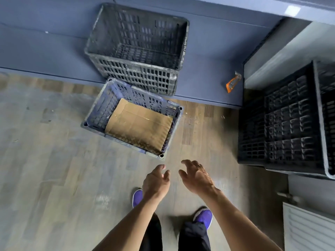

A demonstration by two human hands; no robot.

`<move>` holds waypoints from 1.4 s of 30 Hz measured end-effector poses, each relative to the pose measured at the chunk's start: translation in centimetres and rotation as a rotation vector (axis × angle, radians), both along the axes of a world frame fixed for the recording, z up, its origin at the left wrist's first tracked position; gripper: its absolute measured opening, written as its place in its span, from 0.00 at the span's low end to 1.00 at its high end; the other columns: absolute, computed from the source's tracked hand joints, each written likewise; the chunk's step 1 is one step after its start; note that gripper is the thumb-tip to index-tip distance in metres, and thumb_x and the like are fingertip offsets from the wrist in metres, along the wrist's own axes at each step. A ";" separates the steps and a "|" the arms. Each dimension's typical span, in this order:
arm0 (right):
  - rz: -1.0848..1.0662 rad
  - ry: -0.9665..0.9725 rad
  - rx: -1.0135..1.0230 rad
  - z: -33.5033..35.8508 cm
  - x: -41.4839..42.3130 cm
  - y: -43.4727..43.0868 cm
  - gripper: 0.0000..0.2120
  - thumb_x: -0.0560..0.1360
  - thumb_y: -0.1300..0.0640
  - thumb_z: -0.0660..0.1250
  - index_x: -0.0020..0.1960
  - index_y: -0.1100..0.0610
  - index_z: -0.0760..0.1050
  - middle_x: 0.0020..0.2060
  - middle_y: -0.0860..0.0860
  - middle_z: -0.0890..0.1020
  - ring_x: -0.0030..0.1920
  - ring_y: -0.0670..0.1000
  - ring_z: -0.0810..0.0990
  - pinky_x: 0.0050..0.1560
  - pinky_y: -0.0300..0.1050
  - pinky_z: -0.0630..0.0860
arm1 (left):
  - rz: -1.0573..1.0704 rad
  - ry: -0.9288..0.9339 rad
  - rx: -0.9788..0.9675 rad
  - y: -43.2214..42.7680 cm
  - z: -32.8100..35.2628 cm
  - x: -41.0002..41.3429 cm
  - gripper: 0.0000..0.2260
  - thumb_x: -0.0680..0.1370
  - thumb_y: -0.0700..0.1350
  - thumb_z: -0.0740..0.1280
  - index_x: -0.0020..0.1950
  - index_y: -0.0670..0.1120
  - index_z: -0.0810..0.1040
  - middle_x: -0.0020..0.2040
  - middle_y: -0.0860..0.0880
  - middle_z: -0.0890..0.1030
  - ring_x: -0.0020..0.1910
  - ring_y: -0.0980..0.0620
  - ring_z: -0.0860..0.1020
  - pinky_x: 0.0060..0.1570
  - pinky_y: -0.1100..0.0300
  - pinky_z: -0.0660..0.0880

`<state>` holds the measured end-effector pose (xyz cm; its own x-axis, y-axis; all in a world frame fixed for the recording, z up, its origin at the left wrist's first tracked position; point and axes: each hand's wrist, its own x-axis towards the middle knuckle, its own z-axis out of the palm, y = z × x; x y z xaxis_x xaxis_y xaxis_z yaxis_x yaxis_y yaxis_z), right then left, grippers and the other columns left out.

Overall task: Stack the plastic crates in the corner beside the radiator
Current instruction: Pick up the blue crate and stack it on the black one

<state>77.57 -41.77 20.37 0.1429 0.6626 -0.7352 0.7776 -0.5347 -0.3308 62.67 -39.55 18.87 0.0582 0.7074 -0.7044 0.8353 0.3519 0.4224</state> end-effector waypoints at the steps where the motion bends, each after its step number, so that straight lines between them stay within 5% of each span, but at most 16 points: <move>1: 0.005 -0.003 -0.007 -0.1 -0.9 0.8 0.23 0.82 0.45 0.55 0.75 0.49 0.62 0.72 0.52 0.68 0.71 0.54 0.67 0.71 0.49 0.65 | -0.004 0.000 -0.004 0.5 -0.2 -1.1 0.17 0.81 0.56 0.59 0.68 0.53 0.73 0.64 0.52 0.80 0.61 0.49 0.79 0.59 0.57 0.74; 11: 0.112 -0.034 -0.027 -1.9 -7.5 7.7 0.20 0.81 0.45 0.55 0.73 0.47 0.65 0.69 0.53 0.70 0.70 0.55 0.68 0.69 0.47 0.65 | 0.066 0.007 -0.046 5.5 -2.4 -8.7 0.17 0.81 0.56 0.59 0.67 0.53 0.73 0.62 0.49 0.81 0.60 0.47 0.79 0.60 0.56 0.73; 22: 0.283 -0.078 -0.032 -8.6 -6.8 14.0 0.20 0.81 0.49 0.56 0.71 0.51 0.67 0.67 0.57 0.73 0.68 0.57 0.70 0.66 0.50 0.68 | 0.280 0.032 -0.139 10.0 -8.4 -8.3 0.18 0.80 0.58 0.59 0.68 0.54 0.72 0.61 0.48 0.81 0.61 0.45 0.79 0.59 0.57 0.74; 31: 0.513 -0.215 0.118 -17.9 -1.2 20.1 0.20 0.81 0.52 0.58 0.70 0.57 0.69 0.65 0.61 0.72 0.65 0.60 0.71 0.58 0.54 0.74 | 0.529 0.173 -0.184 12.1 -18.0 -5.7 0.22 0.80 0.55 0.63 0.64 0.39 0.68 0.63 0.39 0.77 0.64 0.41 0.75 0.58 0.54 0.71; 35: 0.557 -0.257 0.161 -20.9 0.2 23.0 0.21 0.81 0.52 0.59 0.71 0.58 0.67 0.69 0.60 0.68 0.68 0.60 0.66 0.60 0.54 0.72 | 0.629 0.088 -0.230 14.0 -19.9 -3.4 0.36 0.78 0.63 0.53 0.70 0.34 0.67 0.68 0.38 0.74 0.67 0.41 0.72 0.60 0.56 0.68; 38: 0.550 -0.275 0.194 -22.7 0.3 25.1 0.21 0.81 0.51 0.60 0.71 0.58 0.65 0.69 0.61 0.67 0.68 0.61 0.66 0.61 0.56 0.72 | 0.826 0.226 -0.179 14.8 -22.1 -3.4 0.26 0.79 0.51 0.62 0.68 0.35 0.59 0.65 0.34 0.75 0.63 0.37 0.75 0.60 0.51 0.70; 42: 0.558 -0.332 0.278 -24.5 0.5 28.1 0.22 0.79 0.52 0.62 0.70 0.59 0.64 0.69 0.62 0.65 0.68 0.62 0.65 0.62 0.58 0.71 | 0.857 0.300 -0.090 15.3 -24.5 -4.7 0.21 0.77 0.51 0.65 0.61 0.40 0.61 0.57 0.35 0.79 0.57 0.35 0.77 0.57 0.49 0.72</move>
